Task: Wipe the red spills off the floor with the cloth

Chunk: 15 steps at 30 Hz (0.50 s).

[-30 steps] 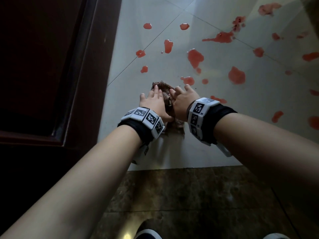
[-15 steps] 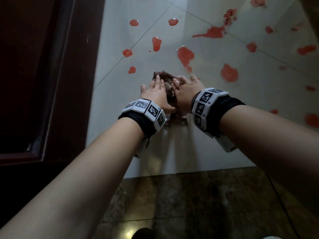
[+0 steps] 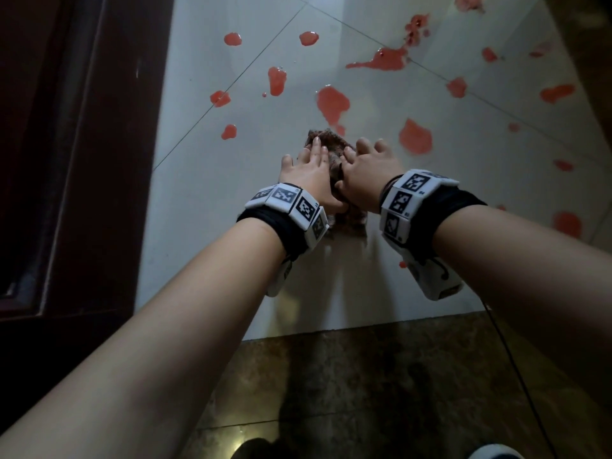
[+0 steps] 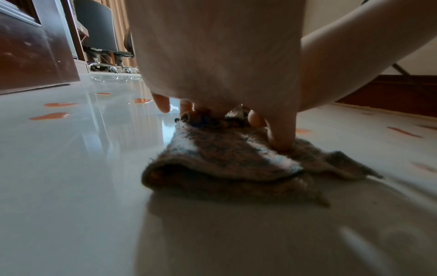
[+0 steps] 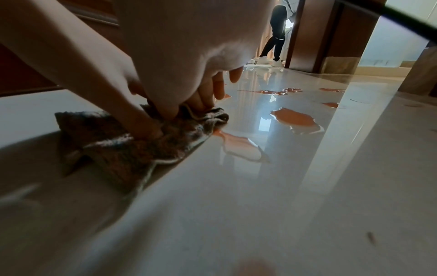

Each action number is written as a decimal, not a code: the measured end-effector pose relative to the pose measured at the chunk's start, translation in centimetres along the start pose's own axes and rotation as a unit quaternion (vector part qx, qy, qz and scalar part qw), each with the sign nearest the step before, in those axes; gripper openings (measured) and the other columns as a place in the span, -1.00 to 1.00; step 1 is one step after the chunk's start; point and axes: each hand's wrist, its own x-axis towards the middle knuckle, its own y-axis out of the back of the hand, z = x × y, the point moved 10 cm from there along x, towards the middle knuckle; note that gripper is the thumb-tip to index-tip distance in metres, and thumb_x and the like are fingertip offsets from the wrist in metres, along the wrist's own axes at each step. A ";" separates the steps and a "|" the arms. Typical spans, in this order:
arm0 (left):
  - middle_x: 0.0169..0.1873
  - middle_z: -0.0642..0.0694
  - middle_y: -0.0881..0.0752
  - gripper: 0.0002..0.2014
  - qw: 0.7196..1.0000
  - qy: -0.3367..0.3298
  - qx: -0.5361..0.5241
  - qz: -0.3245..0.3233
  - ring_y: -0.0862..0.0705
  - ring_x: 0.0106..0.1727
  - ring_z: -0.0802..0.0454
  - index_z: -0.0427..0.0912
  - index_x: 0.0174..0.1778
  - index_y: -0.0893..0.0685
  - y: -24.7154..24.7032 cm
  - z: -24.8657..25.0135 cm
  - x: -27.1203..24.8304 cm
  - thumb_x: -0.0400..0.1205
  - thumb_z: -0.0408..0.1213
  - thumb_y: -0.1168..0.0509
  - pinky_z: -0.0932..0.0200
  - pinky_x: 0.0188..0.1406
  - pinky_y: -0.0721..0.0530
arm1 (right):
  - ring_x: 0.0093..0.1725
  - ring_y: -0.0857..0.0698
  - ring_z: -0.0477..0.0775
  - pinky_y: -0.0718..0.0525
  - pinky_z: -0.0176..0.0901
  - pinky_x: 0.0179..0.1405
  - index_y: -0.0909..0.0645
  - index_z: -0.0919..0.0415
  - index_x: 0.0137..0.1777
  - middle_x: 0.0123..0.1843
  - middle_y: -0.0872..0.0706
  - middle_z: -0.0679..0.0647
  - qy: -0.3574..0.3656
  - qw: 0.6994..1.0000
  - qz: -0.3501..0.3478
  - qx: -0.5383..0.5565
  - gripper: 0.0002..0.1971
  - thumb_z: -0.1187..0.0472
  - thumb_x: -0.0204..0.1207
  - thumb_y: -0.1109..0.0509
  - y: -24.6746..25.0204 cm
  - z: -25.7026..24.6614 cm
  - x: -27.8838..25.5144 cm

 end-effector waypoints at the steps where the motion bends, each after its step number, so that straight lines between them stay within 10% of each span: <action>1: 0.68 -0.15 0.17 0.05 1.000 -0.004 0.004 -0.002 0.00 0.68 -0.09 -0.24 0.67 0.14 0.0 0.3 0.0 0.48 0.27 -0.24 -0.16 0.55 -0.11 | 0.54 -0.23 0.11 -0.23 0.02 0.45 -0.36 0.25 0.53 0.54 -0.41 0.12 -0.003 1.000 0.004 -0.001 -0.46 -0.07 0.67 -0.04 -0.2 0.3 -0.2; 15: 0.68 -0.15 0.18 0.05 0.999 -0.047 0.025 0.003 0.01 0.69 -0.07 -0.24 0.67 0.15 -0.3 5.2 -0.3 0.48 0.30 -0.21 -0.15 0.55 -0.09 | 0.60 -0.20 0.16 -0.19 0.06 0.51 -0.24 0.26 0.60 0.62 -0.28 0.18 -0.039 0.998 -0.015 0.051 -0.47 0.11 0.67 -0.15 -2.5 2.7 -3.2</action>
